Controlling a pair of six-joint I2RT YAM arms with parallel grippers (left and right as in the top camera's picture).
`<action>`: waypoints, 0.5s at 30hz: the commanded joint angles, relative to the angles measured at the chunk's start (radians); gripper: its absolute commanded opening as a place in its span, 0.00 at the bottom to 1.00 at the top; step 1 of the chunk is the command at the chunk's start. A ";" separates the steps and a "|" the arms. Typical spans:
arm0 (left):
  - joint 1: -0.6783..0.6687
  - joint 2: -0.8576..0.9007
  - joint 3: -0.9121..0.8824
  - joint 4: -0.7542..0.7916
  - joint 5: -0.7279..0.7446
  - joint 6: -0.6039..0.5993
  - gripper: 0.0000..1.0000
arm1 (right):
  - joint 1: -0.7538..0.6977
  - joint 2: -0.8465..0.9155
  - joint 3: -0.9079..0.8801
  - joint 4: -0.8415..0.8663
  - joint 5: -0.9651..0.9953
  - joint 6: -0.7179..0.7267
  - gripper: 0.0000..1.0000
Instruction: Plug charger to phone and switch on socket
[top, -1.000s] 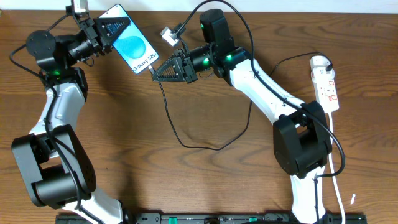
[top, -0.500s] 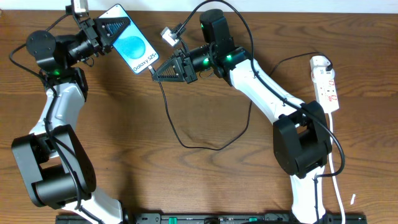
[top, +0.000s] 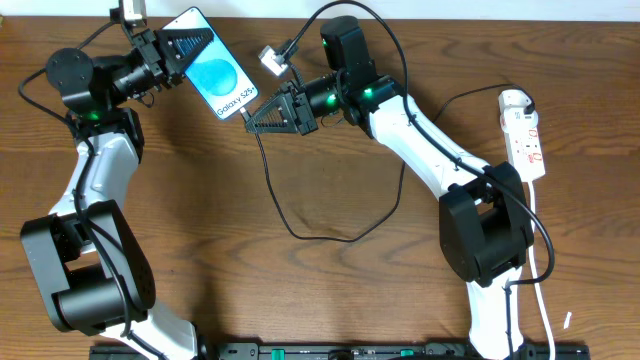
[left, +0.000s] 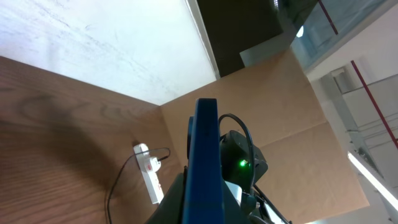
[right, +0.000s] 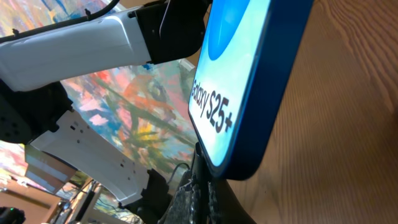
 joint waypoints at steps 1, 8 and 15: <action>-0.010 -0.010 0.009 0.009 0.035 0.013 0.08 | -0.004 0.014 0.014 -0.001 0.001 -0.005 0.01; -0.010 -0.010 0.009 0.009 0.070 0.013 0.08 | -0.004 0.014 0.013 -0.011 -0.003 -0.005 0.01; -0.010 -0.010 0.009 0.010 0.118 0.013 0.07 | -0.005 0.014 0.013 -0.012 -0.003 -0.005 0.01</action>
